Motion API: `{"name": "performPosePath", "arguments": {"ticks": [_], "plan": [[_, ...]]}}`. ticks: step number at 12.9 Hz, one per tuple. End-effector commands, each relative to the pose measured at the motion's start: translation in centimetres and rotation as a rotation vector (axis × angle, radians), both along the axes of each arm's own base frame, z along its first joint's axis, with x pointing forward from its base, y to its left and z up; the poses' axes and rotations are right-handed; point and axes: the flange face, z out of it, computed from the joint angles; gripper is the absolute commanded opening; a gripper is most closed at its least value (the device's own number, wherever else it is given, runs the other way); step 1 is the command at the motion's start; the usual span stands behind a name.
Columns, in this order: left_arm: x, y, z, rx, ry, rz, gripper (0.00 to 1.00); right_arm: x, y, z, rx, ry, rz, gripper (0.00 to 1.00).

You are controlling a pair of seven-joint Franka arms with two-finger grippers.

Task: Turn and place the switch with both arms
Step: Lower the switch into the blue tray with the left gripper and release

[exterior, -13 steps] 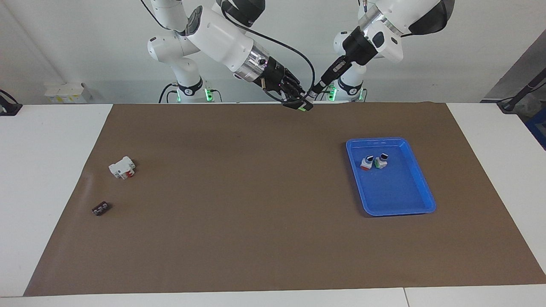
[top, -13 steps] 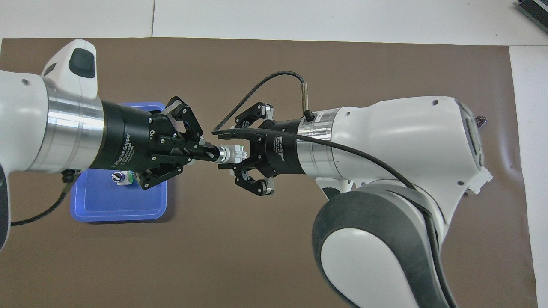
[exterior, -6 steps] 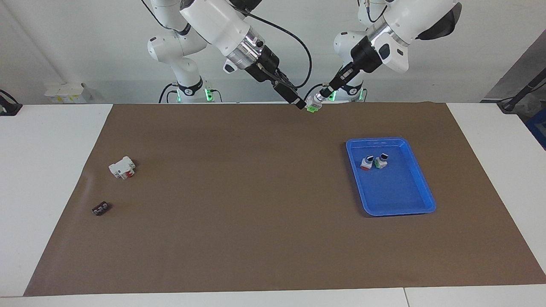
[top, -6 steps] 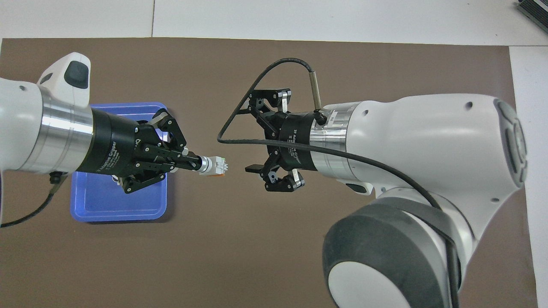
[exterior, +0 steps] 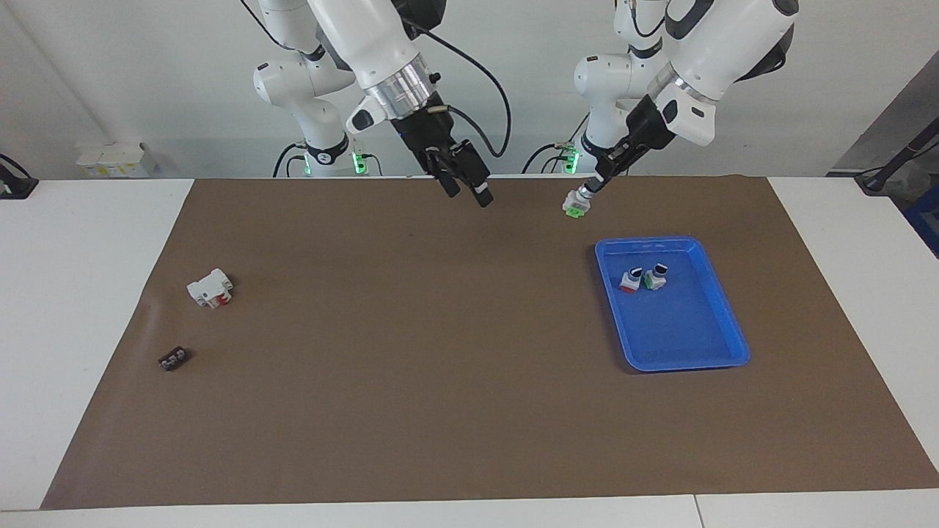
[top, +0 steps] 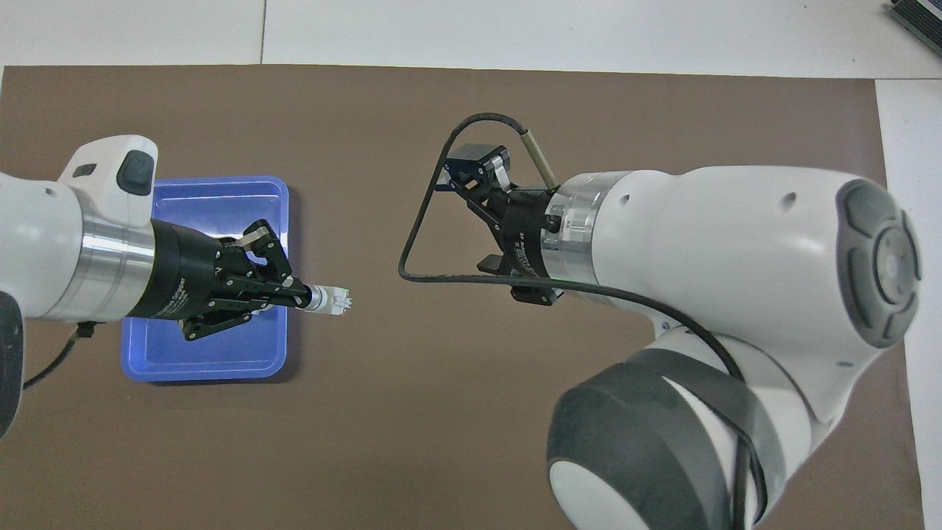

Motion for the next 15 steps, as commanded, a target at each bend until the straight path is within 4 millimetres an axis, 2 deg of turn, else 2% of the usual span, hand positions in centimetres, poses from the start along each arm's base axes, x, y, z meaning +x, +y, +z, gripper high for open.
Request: {"name": "performPosePath", "arguments": {"ticks": [1,2,3,5,7,8,10,11,13,15], "plan": [[-0.4,3.8,-3.6,0.111,-0.113,-0.106,0.0,1.1,-4.5,-0.5,-0.182,-0.057,0.148,1.0],[0.4,5.7,-4.6,0.122,-0.139,-0.116,0.0,1.2,-6.8,-0.3,-0.238,-0.036,0.185,1.0],[1.0,6.7,-6.0,0.131,-0.165,-0.161,0.0,1.0,-9.2,-0.1,-0.28,-0.017,0.237,1.0],[3.1,9.2,-9.6,0.151,-0.198,-0.242,0.0,0.3,-13.8,0.5,-0.336,0.025,0.342,1.0],[5.5,10.4,-13.3,0.236,-0.237,-0.373,0.0,-0.5,-18.9,0.4,-0.409,0.088,0.402,1.0],[6.4,11.0,-15.0,0.273,-0.251,-0.429,0.0,-0.6,-20.5,0.0,-0.46,0.099,0.484,1.0],[7.5,11.4,-16.6,0.297,-0.308,-0.564,0.0,-0.5,-25.7,-0.1,-0.531,0.107,0.561,1.0],[7.5,12.3,-17.3,0.3,-0.306,-0.606,0.0,-0.6,-27.6,-0.2,-0.536,0.111,0.591,1.0],[6.7,12.1,-18.1,0.292,-0.283,-0.638,0.0,-0.9,-29.0,0.0,-0.576,0.139,0.617,1.0],[6.0,11.4,-18.7,0.284,-0.263,-0.674,0.0,-2.0,-30.1,2.0,-0.57,0.139,0.606,1.0]]}}
